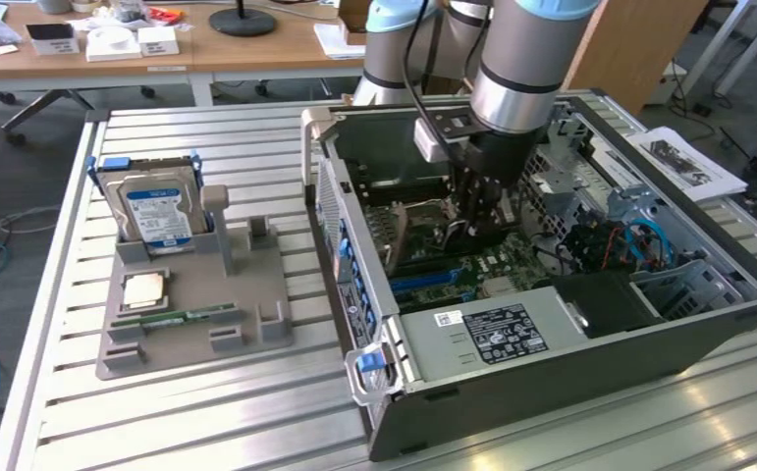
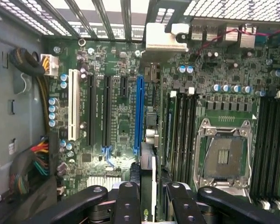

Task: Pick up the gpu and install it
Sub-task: 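Insert the gpu into the slot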

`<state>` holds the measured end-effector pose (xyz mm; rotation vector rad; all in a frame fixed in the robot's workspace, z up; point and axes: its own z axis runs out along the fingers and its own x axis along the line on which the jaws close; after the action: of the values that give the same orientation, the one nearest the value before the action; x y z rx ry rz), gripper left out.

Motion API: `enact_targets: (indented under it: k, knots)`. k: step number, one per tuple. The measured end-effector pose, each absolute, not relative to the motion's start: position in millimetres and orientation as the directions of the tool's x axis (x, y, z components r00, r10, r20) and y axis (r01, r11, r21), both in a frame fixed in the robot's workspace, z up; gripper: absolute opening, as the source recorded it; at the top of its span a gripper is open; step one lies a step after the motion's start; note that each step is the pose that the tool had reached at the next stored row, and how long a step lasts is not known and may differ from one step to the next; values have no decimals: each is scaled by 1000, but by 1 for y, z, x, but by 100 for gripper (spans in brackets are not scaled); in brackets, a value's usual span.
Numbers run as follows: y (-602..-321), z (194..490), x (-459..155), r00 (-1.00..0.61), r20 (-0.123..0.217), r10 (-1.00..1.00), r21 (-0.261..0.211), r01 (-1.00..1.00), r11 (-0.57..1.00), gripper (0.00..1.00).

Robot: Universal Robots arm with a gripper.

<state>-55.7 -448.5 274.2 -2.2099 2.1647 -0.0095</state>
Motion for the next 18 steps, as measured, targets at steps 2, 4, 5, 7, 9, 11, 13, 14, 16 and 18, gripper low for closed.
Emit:
enact_targets:
  k: [2,4,5,7,9,11,13,14,16,18]
  knots:
    - [-449,273,-58,21,-29,-999,-39,-999,-20,27]
    - [-451,273,-59,22,-29,-999,-40,-999,-20,27]
    - [-452,273,-60,22,-29,-999,-41,-999,-21,27]
    - [-453,272,-61,22,-29,-999,-42,-999,-21,27]
    - [-454,271,-62,22,-29,-999,-42,-999,-21,27]
    - [-454,270,-64,23,-29,-999,-42,-999,-21,27]
    - [-455,269,-65,23,-29,-999,-42,-999,-22,27]
    - [-455,269,-65,23,-29,-999,-42,-999,-22,27]
    - [-455,267,-66,23,-29,-999,-43,-999,-22,27]
    - [-455,265,-67,24,-29,-999,-43,-999,-22,27]
